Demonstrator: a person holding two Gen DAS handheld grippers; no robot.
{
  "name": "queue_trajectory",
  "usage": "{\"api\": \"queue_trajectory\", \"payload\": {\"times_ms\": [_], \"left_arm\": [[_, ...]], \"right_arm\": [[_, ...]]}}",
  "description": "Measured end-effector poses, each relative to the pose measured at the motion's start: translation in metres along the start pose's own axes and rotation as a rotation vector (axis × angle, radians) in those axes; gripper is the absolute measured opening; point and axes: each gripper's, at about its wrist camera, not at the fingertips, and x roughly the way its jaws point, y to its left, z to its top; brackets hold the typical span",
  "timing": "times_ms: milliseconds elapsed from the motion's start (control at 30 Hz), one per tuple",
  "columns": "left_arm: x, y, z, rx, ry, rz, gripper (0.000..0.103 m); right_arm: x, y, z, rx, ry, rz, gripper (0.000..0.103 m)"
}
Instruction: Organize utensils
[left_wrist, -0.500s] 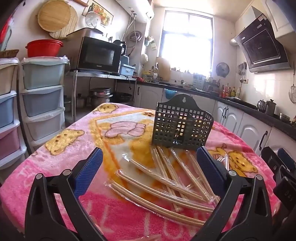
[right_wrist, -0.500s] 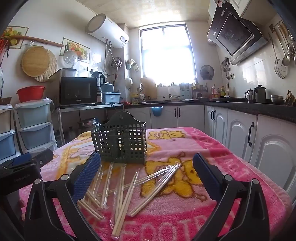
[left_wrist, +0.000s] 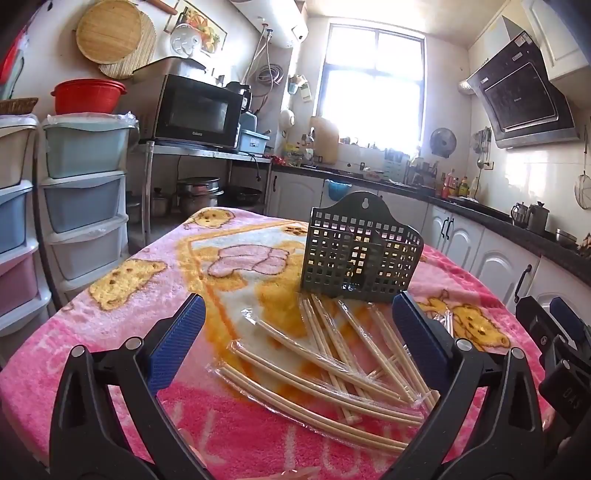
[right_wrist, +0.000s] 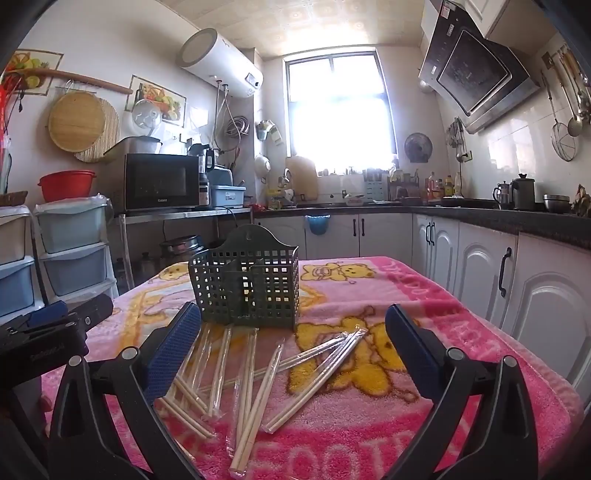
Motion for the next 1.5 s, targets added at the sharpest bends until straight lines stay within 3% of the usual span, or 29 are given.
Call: {"api": "queue_trajectory", "payload": {"times_ms": [1500], "left_arm": [[-0.001, 0.01, 0.0, -0.008, -0.004, -0.005, 0.094]], "right_arm": [[-0.002, -0.004, 0.002, 0.005, 0.003, -0.015, 0.097]]}}
